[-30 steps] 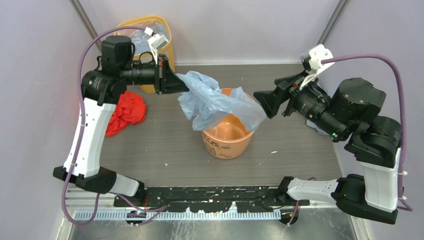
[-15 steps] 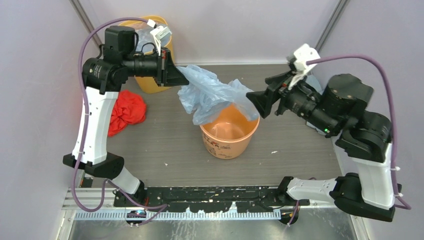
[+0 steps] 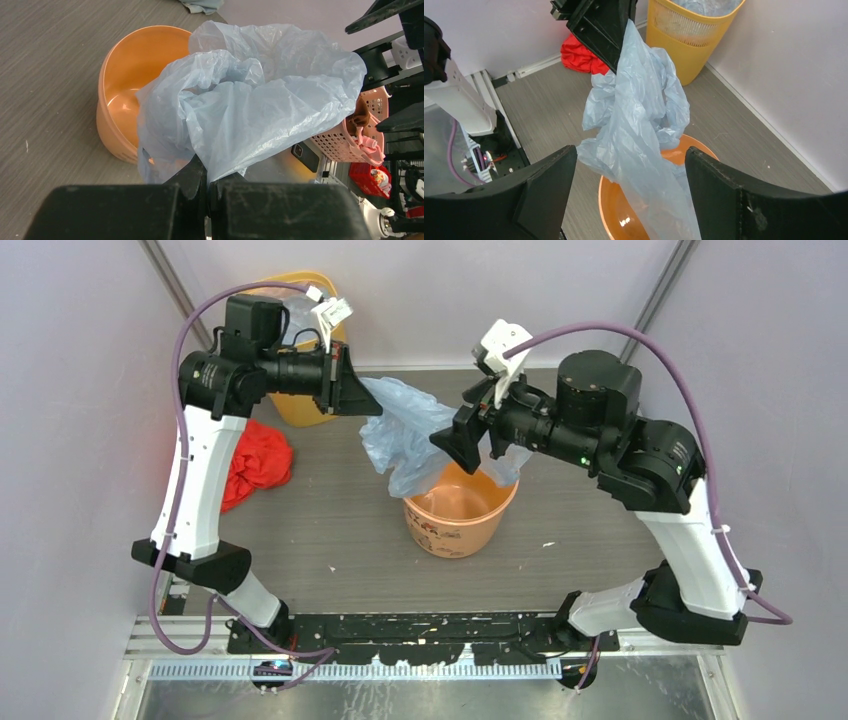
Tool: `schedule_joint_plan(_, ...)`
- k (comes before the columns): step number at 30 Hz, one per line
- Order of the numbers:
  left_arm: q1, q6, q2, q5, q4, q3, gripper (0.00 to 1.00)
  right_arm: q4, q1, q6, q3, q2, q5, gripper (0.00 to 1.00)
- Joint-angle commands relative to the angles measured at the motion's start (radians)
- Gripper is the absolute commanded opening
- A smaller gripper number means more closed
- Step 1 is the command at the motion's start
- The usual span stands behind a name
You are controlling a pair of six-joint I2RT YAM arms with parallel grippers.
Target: Put the trash bags into the trash bin
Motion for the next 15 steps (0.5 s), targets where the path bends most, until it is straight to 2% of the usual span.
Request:
schedule_joint_plan(1, 0.004, -0.019, -0.017, 0.049, 0.01, 0.003, 0.0, 0.045, 0.003, -0.044, 0.044, 0.034, -0.037, 0.85)
schedule_joint_plan(6, 0.004, -0.015, -0.026, 0.073, 0.013, -0.006, 0.0, 0.025, 0.025, -0.061, 0.054, 0.085, 0.003, 0.85)
schedule_joint_plan(9, 0.004, -0.022, -0.048, 0.113, 0.046, -0.032, 0.0, 0.007, 0.033, -0.061, 0.069, 0.117, 0.01, 0.78)
schedule_joint_plan(13, 0.004, -0.028, -0.091, 0.14, 0.083, -0.079, 0.0, 0.004, 0.035, -0.057, 0.076, 0.136, 0.04, 0.53)
schedule_joint_plan(15, 0.005, -0.018, -0.116, 0.131, 0.085, -0.095, 0.0, 0.011, 0.035, -0.055, 0.067, 0.128, 0.066, 0.31)
